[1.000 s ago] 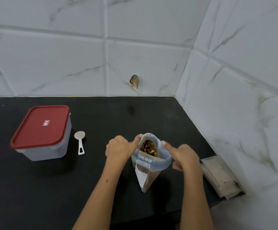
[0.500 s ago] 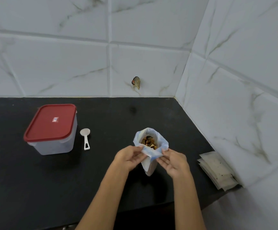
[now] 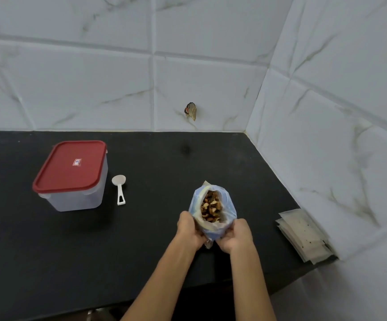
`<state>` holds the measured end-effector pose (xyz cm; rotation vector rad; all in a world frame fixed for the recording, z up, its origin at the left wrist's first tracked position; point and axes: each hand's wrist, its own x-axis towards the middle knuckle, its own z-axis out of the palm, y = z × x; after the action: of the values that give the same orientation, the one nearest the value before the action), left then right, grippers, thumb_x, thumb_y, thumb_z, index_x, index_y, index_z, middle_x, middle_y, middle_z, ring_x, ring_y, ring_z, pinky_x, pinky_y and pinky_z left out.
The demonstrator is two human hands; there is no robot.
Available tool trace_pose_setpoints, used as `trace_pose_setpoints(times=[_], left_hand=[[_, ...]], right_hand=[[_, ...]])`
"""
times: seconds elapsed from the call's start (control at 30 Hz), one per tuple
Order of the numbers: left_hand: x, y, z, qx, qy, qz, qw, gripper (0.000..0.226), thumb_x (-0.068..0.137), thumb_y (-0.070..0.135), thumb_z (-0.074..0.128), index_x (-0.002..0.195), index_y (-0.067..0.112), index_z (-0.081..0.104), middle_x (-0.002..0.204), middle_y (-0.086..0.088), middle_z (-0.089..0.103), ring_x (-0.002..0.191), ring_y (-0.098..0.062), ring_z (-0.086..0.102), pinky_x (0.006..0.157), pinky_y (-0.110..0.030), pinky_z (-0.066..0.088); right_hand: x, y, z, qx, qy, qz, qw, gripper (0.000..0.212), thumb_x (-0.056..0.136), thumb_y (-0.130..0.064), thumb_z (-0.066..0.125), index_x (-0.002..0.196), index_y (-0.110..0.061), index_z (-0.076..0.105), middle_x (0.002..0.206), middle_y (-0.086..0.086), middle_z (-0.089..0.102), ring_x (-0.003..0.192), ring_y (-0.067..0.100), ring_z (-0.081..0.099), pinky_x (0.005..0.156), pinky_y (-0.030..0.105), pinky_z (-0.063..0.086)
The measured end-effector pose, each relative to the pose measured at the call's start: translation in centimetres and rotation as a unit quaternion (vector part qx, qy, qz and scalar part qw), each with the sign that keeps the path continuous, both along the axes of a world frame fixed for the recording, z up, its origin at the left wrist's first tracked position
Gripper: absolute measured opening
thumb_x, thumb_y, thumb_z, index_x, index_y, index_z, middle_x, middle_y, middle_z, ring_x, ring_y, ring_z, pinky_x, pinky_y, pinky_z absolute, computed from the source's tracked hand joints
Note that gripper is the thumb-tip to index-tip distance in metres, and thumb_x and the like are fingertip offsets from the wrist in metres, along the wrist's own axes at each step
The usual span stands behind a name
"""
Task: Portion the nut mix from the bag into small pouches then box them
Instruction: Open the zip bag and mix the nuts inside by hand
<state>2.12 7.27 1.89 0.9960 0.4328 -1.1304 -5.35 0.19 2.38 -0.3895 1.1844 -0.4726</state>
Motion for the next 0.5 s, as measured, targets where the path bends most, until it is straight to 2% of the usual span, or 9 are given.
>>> trace_pose_setpoints(times=[0.1,0.17,0.23,0.3,0.33,0.4,0.5], left_hand=[[0.5,-0.2,-0.8,0.081,-0.081,-0.057,0.992,0.035,0.091,0.007,0.031,0.112,0.0,0.059,0.097,-0.018,0.065,0.086,-0.032,0.064,0.056,-0.037,0.054],[1.0,-0.1,-0.7,0.121,-0.139,-0.098,0.978,0.034,0.094,0.01,0.032,0.119,0.004,0.054,0.104,-0.018,0.064,0.088,-0.031,0.064,0.057,-0.037,0.054],[1.5,0.1,-0.2,0.171,-0.214,-0.151,0.95,0.03,0.096,0.02,0.033,0.116,0.004,0.049,0.104,-0.015,0.062,0.086,-0.027,0.063,0.063,-0.036,0.054],[2.1,0.2,0.0,0.227,-0.297,-0.182,0.909,0.027,0.096,0.032,0.037,0.103,0.008,0.046,0.104,-0.01,0.057,0.089,-0.023,0.059,0.079,-0.039,0.053],[2.4,0.3,-0.1,0.23,-0.32,-0.169,0.903,0.027,0.096,0.035,0.041,0.095,0.009,0.047,0.103,-0.01,0.056,0.089,-0.023,0.057,0.083,-0.04,0.051],[2.9,0.1,-0.5,0.194,-0.316,-0.124,0.92,0.027,0.094,0.033,0.05,0.08,0.009,0.054,0.102,-0.011,0.062,0.091,-0.024,0.06,0.082,-0.04,0.053],[3.2,-0.2,-1.4,0.129,-0.26,-0.078,0.954,0.017,0.092,0.021,0.062,0.086,0.005,0.062,0.101,-0.014,0.068,0.092,-0.025,0.066,0.068,-0.034,0.055]], right_hand=[[-0.1,-0.6,-0.8,-0.089,0.099,0.04,0.99,0.03,0.087,0.001,0.039,0.109,-0.003,0.059,0.108,0.021,0.062,0.094,0.035,0.061,0.059,0.04,0.05],[-0.4,-1.1,-1.0,-0.144,0.164,0.078,0.973,0.02,0.089,-0.002,0.042,0.1,-0.007,0.058,0.1,0.016,0.063,0.087,0.028,0.062,0.058,0.036,0.05],[-0.6,-1.7,-1.0,-0.204,0.258,0.104,0.939,0.011,0.093,-0.013,0.046,0.087,-0.01,0.055,0.089,0.012,0.061,0.081,0.024,0.061,0.07,0.039,0.055],[-0.9,-2.5,-1.0,-0.267,0.313,0.101,0.906,0.024,0.096,-0.026,0.044,0.076,-0.013,0.05,0.082,0.01,0.058,0.079,0.022,0.06,0.083,0.043,0.054],[-1.0,-2.8,-0.9,-0.276,0.299,0.102,0.908,0.027,0.096,-0.03,0.045,0.075,-0.013,0.051,0.083,0.01,0.059,0.08,0.022,0.06,0.084,0.043,0.054],[-1.0,-3.1,-0.9,-0.256,0.237,0.123,0.929,0.027,0.093,-0.036,0.052,0.078,-0.014,0.055,0.09,0.01,0.063,0.086,0.023,0.063,0.082,0.04,0.055],[-0.5,-3.4,-1.1,-0.247,0.202,0.164,0.933,0.022,0.091,-0.032,0.06,0.077,-0.016,0.058,0.092,0.008,0.064,0.095,0.025,0.062,0.088,0.043,0.053]])
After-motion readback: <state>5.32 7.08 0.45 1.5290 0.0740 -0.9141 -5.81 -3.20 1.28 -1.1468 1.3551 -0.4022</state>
